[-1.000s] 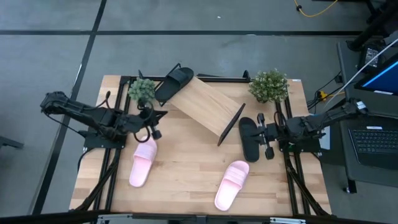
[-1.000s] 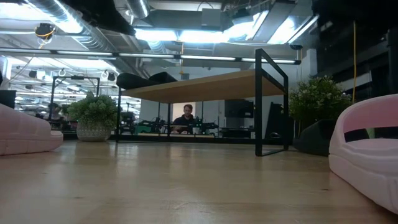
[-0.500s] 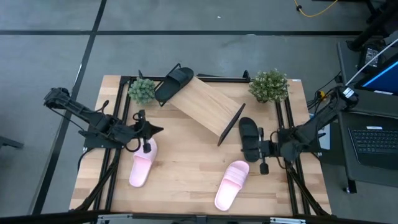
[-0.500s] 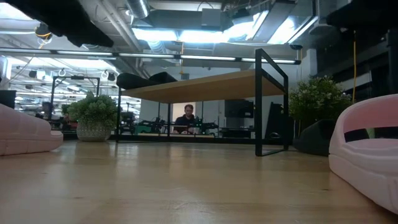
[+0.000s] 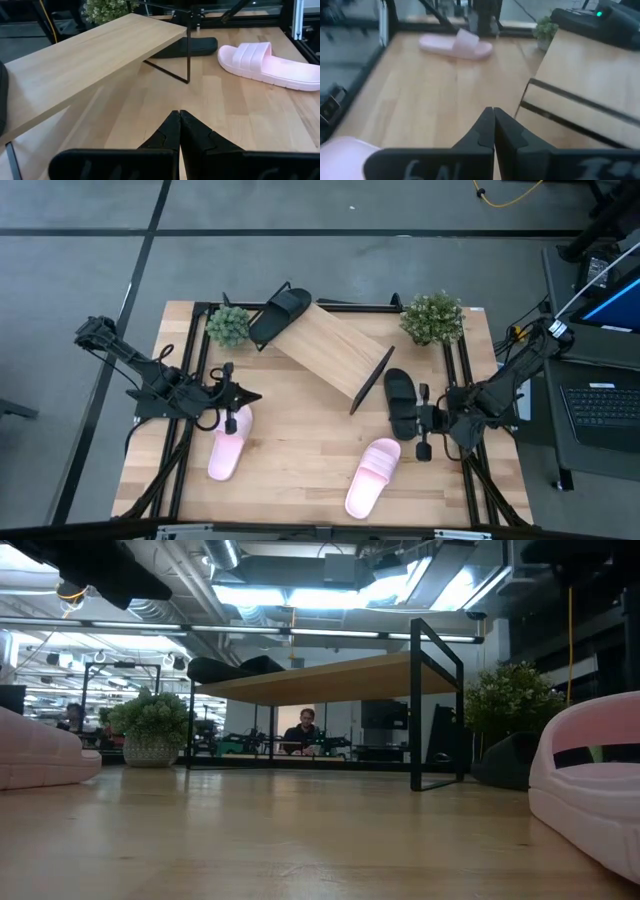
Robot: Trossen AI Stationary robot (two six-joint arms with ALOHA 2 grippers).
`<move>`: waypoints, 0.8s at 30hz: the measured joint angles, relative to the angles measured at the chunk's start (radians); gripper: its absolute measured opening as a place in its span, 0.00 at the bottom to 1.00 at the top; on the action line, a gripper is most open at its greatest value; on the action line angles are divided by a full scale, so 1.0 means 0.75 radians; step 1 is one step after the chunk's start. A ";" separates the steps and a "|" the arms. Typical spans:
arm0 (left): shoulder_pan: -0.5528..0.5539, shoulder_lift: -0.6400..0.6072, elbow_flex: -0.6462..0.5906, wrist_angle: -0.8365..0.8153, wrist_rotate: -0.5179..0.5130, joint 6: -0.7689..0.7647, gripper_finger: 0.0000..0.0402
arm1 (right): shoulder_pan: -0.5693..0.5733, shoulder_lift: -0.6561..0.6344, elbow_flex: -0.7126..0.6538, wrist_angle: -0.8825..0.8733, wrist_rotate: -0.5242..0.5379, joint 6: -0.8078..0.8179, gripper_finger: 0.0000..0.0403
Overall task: Pick and place slides into the shelf
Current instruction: Put the black slide on the shelf
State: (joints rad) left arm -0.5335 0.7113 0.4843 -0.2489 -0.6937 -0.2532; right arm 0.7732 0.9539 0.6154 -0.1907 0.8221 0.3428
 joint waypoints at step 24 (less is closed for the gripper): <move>0.000 0.001 0.000 0.005 0.011 -0.008 0.00 | -0.011 0.658 0.525 -1.235 -0.182 0.799 0.05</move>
State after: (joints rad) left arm -0.5335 0.7120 0.4843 -0.2455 -0.6857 -0.2588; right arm 0.7653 1.4473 1.0088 -1.1172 0.6854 0.9421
